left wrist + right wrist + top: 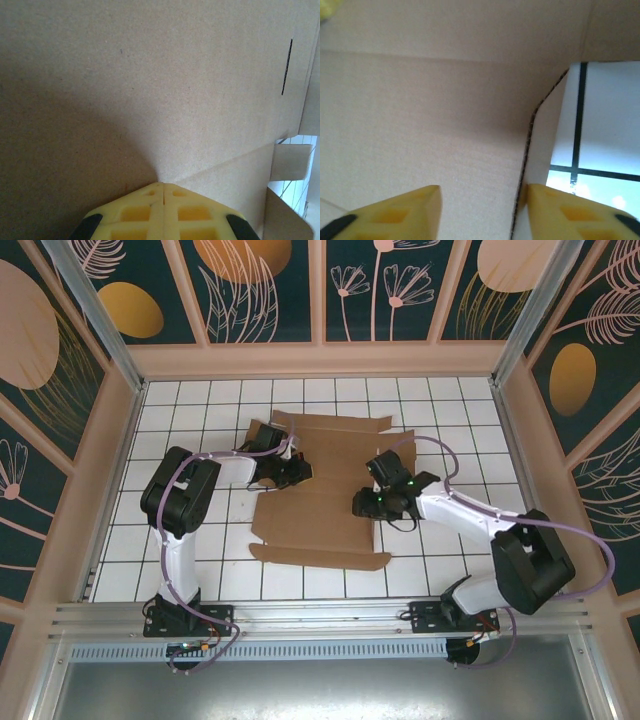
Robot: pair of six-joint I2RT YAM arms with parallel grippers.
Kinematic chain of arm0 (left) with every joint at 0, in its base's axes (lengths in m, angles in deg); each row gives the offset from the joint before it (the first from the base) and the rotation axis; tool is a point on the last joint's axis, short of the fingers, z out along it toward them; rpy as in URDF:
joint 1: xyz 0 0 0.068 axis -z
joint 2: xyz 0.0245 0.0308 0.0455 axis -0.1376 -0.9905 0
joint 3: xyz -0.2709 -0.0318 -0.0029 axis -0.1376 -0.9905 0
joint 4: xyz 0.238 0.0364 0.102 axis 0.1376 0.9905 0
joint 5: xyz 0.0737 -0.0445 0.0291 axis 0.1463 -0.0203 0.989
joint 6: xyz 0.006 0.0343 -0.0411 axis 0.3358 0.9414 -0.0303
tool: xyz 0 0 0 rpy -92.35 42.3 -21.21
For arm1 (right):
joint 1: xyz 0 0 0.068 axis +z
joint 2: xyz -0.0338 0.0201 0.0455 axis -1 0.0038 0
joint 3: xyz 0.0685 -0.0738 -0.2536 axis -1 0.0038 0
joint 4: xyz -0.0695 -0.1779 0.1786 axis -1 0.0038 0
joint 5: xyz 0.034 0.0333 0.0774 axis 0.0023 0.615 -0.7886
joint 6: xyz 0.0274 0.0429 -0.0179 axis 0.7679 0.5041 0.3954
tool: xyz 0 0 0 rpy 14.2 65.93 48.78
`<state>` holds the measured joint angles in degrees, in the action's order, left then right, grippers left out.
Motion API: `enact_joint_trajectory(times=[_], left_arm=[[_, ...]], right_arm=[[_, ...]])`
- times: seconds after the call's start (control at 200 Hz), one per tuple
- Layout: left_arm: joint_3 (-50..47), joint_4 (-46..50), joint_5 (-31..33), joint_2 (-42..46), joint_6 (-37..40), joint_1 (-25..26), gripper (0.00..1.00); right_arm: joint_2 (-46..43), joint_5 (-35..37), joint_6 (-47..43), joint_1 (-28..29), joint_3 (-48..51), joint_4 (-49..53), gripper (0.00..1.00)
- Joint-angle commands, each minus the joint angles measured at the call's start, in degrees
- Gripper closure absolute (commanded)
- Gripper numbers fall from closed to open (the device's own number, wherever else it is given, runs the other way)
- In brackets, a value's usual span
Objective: Fold the paper box
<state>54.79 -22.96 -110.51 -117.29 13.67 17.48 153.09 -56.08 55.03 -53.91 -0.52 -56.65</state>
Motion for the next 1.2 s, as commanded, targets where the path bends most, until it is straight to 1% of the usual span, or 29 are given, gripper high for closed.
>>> enact_joint_trajectory(times=[0.0,0.075,0.135,0.195,0.3,0.335,0.395,0.41,0.465,0.686,0.771,0.881,0.951,1.001,1.066,1.151,1.196], left_arm=[[-1.79,4.16,2.16,-1.18,0.6,0.27,1.0],[-1.2,4.69,2.48,-0.33,0.97,0.28,1.0],[-0.79,5.0,2.39,-0.05,1.15,0.28,1.0],[-1.11,4.67,2.39,0.38,1.1,0.28,1.0],[-1.82,3.89,2.31,0.82,1.03,0.25,1.0],[-2.0,3.52,2.01,0.82,0.81,0.28,1.0],[-1.96,3.33,1.81,0.87,0.58,0.28,1.0],[-1.94,3.33,1.82,0.9,0.58,0.28,1.0],[-1.8,3.38,1.79,1.04,0.55,0.26,1.0],[-2.26,1.61,-0.28,0.58,-1.02,0.26,1.0],[-2.55,0.91,-1.04,0.49,-1.67,0.28,1.0],[-2.79,0.48,-1.4,0.6,-1.91,0.28,1.0],[-3.14,-0.09,-1.74,0.82,-2.14,0.25,1.0],[-3.25,-0.19,-1.77,0.91,-2.15,0.26,1.0],[-3.5,-0.61,-1.57,0.96,-2.42,0.23,1.0],[-3.34,-0.76,-1.83,0.83,-2.63,0.23,1.0],[-3.63,-0.92,-1.43,1.03,-2.64,0.23,1.0]], right_arm=[[-5.88,5.63,-4.97,-0.27,-5.45,3.13,0.43],[-6.54,6.49,-5.17,-0.16,-5.94,6.13,0.39],[-7.85,6.27,-3.42,-0.32,-3.84,6.41,0.36],[-9.54,5.93,-1.32,-0.74,-0.51,5.29,0.34],[-12.47,2.24,0.81,-3.15,6.0,1.52,0.32],[-12.95,1.19,1.14,-4.13,7.63,0.69,0.29],[-13.16,0.89,1.88,-4.24,9.4,0.15,0.27],[-13.22,1.04,2.05,-5.8,9.78,0.03,0.27],[-13.38,0.66,2.47,-6.83,11.52,-1.06,0.25],[-12.39,-9.5,2.48,-13.14,17.51,-8.1,0.22],[-11.63,-13.23,3.08,-14.62,19.63,-11.35,0.22],[-9.86,-17.35,3.86,-14.78,21.9,-16.37,0.26],[-8.04,-19.45,4.64,-14.77,23.01,-19.64,0.33],[-6.29,-19.66,5.22,-14.7,23.42,-20.99,0.39],[-4.47,-18.75,4.92,-13.9,23.01,-21.65,0.46],[-3.07,-15.52,4.9,-12.42,21.28,-21.13,0.58],[-2.02,-12.91,4.83,-10.93,19.5,-19.56,0.63]])
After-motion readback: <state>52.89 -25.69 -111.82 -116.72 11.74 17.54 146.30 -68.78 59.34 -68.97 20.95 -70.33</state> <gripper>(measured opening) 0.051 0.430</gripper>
